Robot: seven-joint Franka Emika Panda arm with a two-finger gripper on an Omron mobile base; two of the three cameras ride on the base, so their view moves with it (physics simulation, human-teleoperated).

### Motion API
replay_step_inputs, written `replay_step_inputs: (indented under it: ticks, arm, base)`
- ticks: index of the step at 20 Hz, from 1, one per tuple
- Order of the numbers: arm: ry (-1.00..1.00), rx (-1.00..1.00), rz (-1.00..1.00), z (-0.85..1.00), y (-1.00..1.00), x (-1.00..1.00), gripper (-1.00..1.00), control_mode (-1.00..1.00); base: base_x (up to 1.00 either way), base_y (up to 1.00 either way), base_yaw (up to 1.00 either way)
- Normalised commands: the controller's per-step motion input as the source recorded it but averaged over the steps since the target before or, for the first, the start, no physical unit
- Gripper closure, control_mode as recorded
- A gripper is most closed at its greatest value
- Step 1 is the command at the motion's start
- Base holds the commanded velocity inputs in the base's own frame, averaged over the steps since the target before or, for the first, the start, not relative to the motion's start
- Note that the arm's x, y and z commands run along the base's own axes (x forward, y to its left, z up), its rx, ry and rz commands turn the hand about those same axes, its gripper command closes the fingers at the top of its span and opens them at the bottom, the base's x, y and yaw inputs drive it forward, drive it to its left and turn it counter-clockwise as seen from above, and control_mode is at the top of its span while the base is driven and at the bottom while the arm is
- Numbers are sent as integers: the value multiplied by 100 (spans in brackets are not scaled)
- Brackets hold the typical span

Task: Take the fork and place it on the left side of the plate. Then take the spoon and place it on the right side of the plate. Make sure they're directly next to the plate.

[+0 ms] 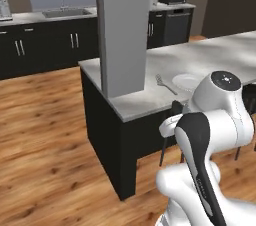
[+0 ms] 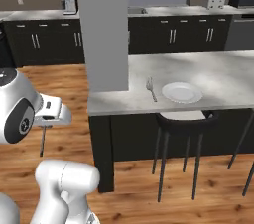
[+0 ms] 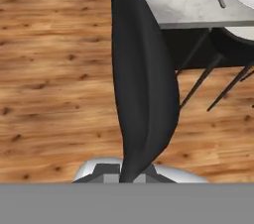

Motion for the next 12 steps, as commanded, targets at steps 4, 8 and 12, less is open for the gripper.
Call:
replay_step_inputs:
  ticks: [4,8,12]
  arm:
    - [0,0,0,0,0,0,100,100]
    - [0,0,0,0,0,0,100,100]
    - [0,0,0,0,0,0,100,100]
  base:
    - [0,-100,3]
    - [1,-100,4]
    - [14,-100,4]
